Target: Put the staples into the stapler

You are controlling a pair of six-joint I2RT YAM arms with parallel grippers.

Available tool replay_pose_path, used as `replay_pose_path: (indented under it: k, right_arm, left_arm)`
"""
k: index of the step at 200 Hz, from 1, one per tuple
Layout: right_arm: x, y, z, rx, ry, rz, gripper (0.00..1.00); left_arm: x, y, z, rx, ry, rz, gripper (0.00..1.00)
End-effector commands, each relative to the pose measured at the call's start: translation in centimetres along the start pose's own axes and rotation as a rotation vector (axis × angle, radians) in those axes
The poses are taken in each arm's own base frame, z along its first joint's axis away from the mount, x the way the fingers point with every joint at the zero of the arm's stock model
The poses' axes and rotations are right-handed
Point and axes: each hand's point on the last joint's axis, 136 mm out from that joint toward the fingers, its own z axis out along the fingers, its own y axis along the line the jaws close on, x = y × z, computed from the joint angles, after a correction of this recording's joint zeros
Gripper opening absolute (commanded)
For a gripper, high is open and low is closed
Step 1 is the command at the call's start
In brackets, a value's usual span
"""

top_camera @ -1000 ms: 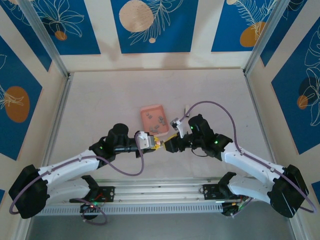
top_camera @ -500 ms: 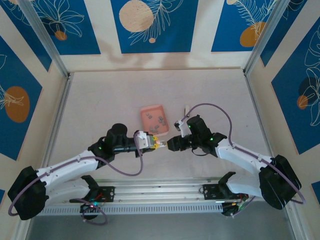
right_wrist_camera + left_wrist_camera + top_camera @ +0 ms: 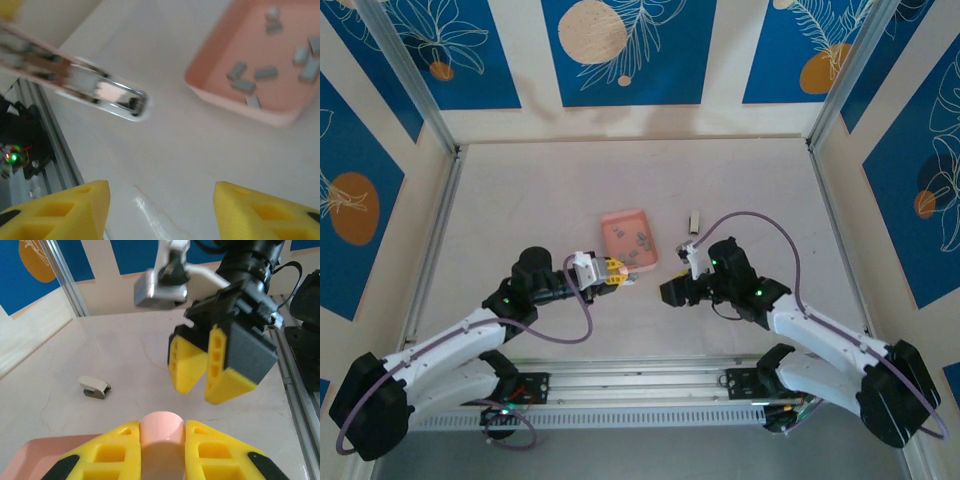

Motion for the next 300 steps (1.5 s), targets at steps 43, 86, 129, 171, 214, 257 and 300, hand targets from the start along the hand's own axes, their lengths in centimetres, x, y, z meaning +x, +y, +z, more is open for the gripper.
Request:
replay_pose_path:
  k: [43,86,129,171,214,257,300]
  right_arm:
    - [-2.2,5.2,0.0,-0.18,-0.121,-0.741,0.64]
    - [-2.9,6.4,1.6,-0.28,-0.107,-0.819,0.64]
    - [-2.9,7.4,3.0,-0.372,-0.096,-0.841,0.6]
    - [-2.5,8.0,3.7,-0.448,-0.08,-0.839,0.52]
    - [-2.6,8.1,4.0,-0.463,-0.084,-0.848,0.37]
    - [-2.4,7.7,4.2,-0.461,-0.076,-0.839,0.28]
    - [-2.8,5.5,3.8,-0.352,-0.035,-0.651,0.2]
  left_arm:
    - [-1.8,-1.9,0.4,0.116,-0.056,0.033,0.12]
    - [-2.1,-2.4,0.4,0.142,-0.07,0.044,0.12]
    - [-2.4,-2.8,0.5,0.162,-0.077,0.049,0.12]
    - [-2.7,-2.9,0.6,0.171,-0.083,0.049,0.12]
    - [-2.9,-3.1,0.8,0.181,-0.088,0.045,0.13]
    - [-3.2,-3.1,1.1,0.184,-0.101,0.047,0.14]
    - [-3.0,-1.7,1.5,0.099,-0.069,0.014,0.46]
